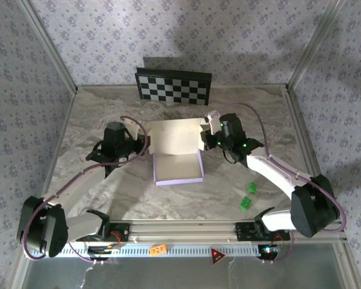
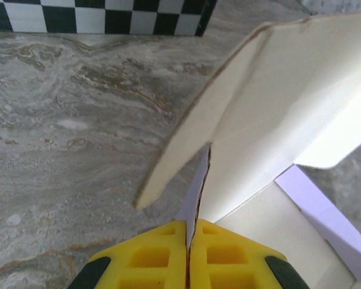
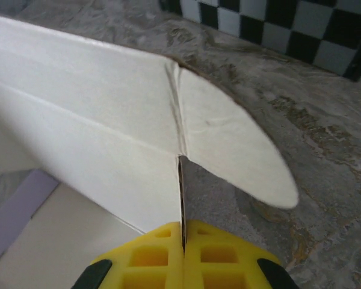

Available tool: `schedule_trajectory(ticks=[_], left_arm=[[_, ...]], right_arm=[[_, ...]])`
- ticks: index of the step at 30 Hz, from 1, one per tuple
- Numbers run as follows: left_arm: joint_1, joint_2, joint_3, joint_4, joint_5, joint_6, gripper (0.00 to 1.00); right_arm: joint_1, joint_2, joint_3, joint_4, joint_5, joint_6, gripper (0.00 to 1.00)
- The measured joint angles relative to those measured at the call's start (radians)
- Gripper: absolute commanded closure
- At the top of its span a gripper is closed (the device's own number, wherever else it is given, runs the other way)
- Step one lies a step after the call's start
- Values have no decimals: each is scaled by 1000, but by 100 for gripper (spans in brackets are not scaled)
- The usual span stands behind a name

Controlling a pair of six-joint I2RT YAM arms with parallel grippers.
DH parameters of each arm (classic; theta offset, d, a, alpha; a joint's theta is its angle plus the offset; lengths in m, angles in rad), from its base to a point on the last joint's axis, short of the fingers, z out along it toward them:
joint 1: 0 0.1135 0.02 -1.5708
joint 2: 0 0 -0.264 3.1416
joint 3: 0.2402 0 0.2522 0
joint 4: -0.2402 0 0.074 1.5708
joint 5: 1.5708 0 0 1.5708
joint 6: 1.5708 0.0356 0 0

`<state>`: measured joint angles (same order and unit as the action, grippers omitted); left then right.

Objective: Fold the paper box

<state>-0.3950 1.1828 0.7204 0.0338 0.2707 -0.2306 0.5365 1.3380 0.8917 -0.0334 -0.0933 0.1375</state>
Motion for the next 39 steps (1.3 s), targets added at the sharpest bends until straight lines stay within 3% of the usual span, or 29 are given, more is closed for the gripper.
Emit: schedule_trajectory(ticks=[9, 20, 29, 39], left_arm=[[-26, 131, 102, 77, -64, -105, 93], [-31, 229, 138, 182, -134, -159, 94], [-26, 301, 138, 290, -203, -187, 95], [-24, 328, 2, 530, -221, -182, 95]], right_arm=[[154, 79, 68, 9, 463, 280, 100], [259, 267, 187, 59, 847, 412, 100], [294, 381, 191, 244, 990, 370, 100], [303, 425, 103, 460, 998, 298, 100]])
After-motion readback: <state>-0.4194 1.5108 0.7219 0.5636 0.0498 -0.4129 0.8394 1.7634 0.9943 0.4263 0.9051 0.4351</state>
